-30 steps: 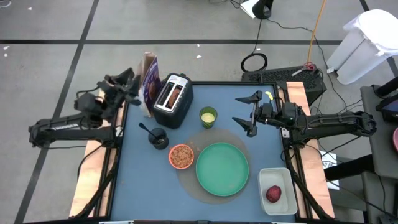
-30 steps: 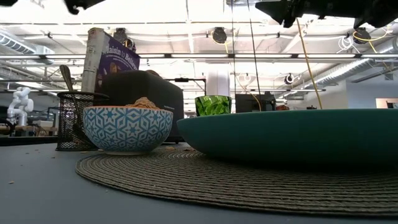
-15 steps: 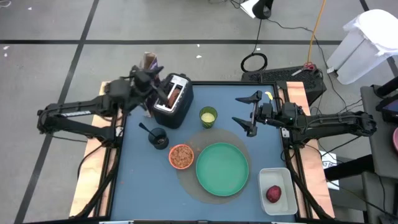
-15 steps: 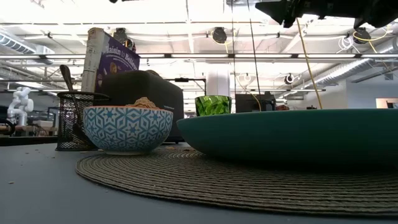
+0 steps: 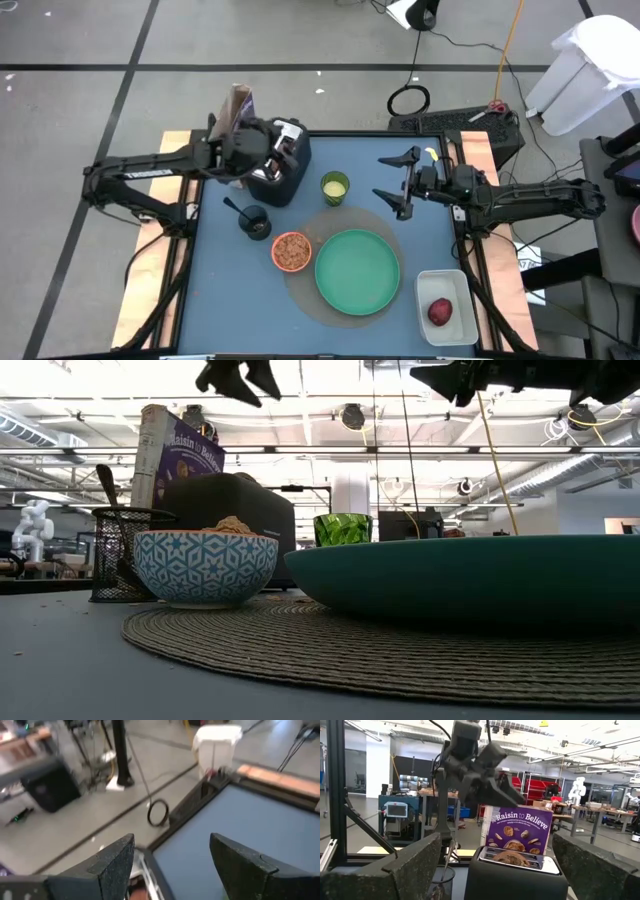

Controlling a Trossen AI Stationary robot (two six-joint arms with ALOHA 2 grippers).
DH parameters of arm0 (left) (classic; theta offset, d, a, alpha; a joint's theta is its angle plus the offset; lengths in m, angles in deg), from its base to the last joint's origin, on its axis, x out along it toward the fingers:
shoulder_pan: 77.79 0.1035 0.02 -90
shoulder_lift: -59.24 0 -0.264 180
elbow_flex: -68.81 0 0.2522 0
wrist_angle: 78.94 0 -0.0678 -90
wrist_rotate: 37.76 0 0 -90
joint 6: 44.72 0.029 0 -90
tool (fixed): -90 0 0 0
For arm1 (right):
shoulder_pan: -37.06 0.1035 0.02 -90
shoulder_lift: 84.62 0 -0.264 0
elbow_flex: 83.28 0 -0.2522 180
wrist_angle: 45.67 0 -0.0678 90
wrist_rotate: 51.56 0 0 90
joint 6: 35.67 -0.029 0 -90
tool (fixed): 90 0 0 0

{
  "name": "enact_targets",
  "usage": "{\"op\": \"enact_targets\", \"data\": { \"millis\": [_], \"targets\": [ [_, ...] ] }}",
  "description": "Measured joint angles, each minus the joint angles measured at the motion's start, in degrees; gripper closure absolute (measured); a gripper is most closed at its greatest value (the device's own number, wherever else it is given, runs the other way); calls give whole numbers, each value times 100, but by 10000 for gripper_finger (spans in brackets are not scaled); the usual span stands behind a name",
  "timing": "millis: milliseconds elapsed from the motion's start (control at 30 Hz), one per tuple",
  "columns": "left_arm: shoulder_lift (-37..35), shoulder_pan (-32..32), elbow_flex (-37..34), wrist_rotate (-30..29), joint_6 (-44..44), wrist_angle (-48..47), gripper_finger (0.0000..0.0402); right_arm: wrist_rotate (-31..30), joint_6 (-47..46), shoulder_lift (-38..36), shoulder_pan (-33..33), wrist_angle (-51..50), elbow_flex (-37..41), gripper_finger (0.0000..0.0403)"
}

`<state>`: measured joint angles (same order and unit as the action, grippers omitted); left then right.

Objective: Arrange a breakfast setting
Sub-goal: Put the bagel on the green plate

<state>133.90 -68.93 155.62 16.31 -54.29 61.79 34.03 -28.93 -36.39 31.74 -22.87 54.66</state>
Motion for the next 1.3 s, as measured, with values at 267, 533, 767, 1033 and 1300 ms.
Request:
{"op": "enact_targets", "data": {
  "millis": [267, 533, 767, 1033, 1300],
  "targets": [
    [277, 64, 1, -70, -971, -951, 138, 0, -2, 0, 1, -2, 0, 28],
    [603, 85, 0, -63, -1678, -1363, 138, 0, -3, 0, 0, -6, 0, 28],
    [779, 108, 7, -77, -1890, -1491, 138, 0, -4, 0, 0, -4, 0, 28],
    [964, 191, -63, -160, -2263, -1957, 138, 0, -4, 0, 2, -5, 0, 28],
    [1202, 302, -45, -321, -2272, -2000, 138, 0, -4, 0, 2, -22, 0, 28]
  ]
}}
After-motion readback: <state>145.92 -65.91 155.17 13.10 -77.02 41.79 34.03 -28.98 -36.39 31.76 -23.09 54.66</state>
